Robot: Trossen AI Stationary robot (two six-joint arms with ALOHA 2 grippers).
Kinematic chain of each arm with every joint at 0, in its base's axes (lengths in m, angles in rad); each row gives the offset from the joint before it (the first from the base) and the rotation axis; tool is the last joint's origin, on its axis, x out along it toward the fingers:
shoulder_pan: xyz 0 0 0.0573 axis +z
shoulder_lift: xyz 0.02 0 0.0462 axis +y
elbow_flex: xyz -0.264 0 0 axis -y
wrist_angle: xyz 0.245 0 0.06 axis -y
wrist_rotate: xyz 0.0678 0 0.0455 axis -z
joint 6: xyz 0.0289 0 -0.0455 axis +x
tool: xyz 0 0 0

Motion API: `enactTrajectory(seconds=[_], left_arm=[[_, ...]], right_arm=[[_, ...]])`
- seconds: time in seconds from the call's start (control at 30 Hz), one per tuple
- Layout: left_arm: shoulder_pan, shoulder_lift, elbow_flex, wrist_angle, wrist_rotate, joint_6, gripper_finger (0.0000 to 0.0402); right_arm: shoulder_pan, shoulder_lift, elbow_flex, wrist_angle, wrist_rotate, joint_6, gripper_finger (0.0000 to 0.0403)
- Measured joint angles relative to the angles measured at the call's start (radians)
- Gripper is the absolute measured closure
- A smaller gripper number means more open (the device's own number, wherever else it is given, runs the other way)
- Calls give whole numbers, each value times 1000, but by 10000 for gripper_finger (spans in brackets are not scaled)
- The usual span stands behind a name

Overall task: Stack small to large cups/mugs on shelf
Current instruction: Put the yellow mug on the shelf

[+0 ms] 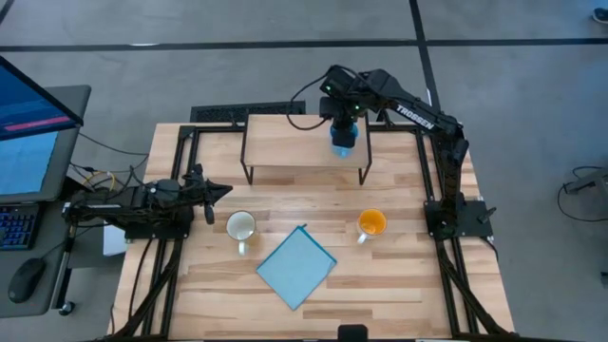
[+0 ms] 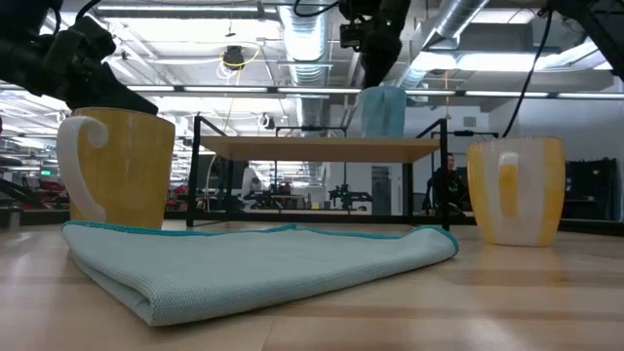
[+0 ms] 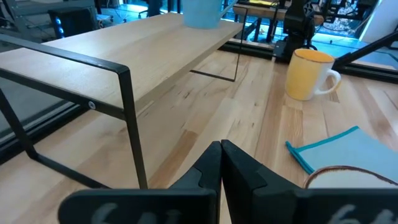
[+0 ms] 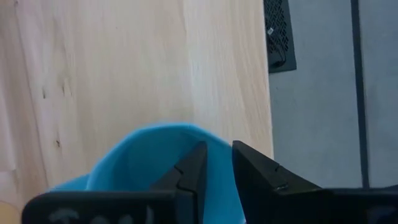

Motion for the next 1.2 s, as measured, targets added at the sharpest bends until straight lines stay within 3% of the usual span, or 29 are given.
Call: enactTrajectory(seconds=[0.27,0.53,0.77,1.0,1.2], left_arm=[[0,0,0,0,0,0,401],[0,0,0,0,0,0,401],[0,0,0,0,-1,14,401],[0,0,0,38,-8,88,401],[0,0,0,70,-11,135,401]], right_arm=[[1,0,16,-69,66,0,306],[1,-1,146,-67,83,14,306],[25,-65,167,-144,63,155,306],[146,-161,167,-170,-130,389,306],[270,-228,166,-171,-101,686,306]])
